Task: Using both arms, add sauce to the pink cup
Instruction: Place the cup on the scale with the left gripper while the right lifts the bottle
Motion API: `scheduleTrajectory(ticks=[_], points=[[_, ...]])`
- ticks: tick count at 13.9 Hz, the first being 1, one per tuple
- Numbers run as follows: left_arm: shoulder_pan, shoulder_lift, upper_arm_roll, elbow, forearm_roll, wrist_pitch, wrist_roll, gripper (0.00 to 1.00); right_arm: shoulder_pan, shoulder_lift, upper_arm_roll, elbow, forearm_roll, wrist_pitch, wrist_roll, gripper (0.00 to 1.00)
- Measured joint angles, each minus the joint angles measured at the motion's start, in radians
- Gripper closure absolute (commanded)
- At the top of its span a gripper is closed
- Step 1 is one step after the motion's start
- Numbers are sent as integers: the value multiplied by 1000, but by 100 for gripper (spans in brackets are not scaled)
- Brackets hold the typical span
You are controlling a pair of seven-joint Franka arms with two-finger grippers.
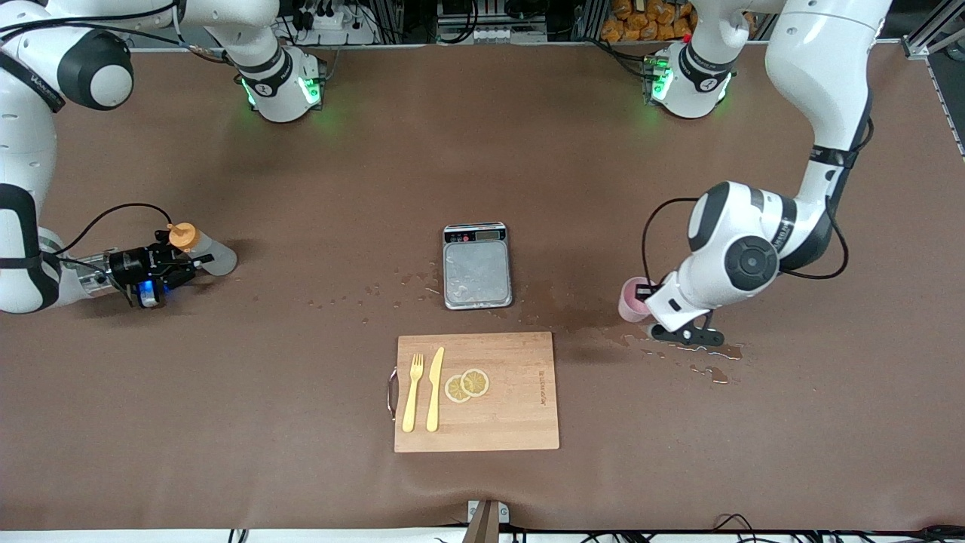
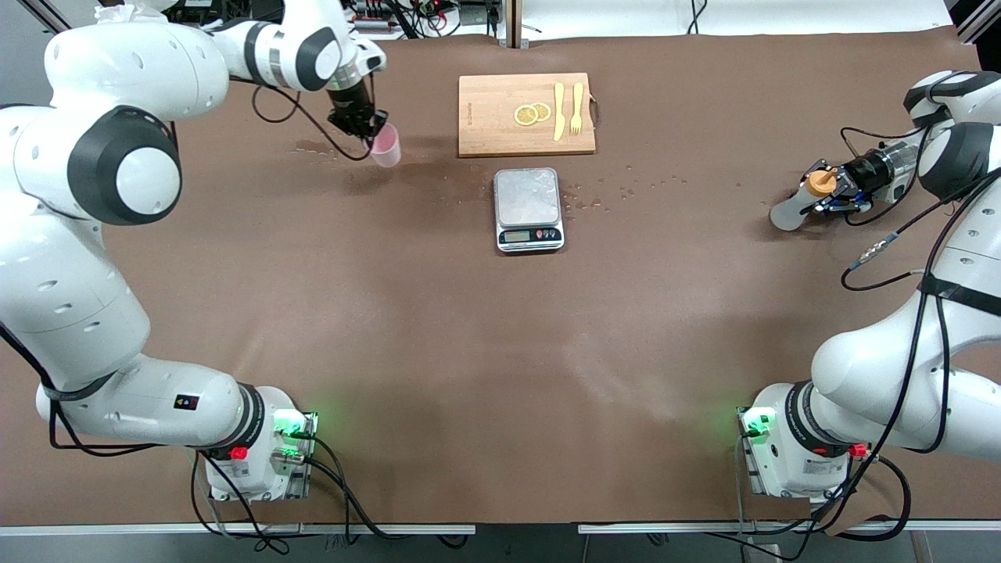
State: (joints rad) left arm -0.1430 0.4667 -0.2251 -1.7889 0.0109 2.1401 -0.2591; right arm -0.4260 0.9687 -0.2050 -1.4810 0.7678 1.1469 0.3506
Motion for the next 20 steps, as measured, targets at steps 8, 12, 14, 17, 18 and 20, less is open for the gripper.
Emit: scheduleTrajectory(ticks=[8,12,14,17,18,20], points=[[-111,5,-177,114,0,-69,-437,100,37,-44,4,82,3,-91,236,71],[-211,64,-176,171,0,-69,-570,100,61,-81,35,118,9,-103,391,71],[-241,107,-175,209,0,-67,-605,100,70,-97,66,156,9,-103,502,71],[-279,165,-172,248,0,-60,-613,100,80,-117,115,218,9,-104,656,71],[-287,176,-172,252,0,-50,-613,100,83,-126,127,231,9,-104,697,70],[-300,194,-169,258,0,-8,-614,100,86,-136,154,261,4,-107,783,70]])
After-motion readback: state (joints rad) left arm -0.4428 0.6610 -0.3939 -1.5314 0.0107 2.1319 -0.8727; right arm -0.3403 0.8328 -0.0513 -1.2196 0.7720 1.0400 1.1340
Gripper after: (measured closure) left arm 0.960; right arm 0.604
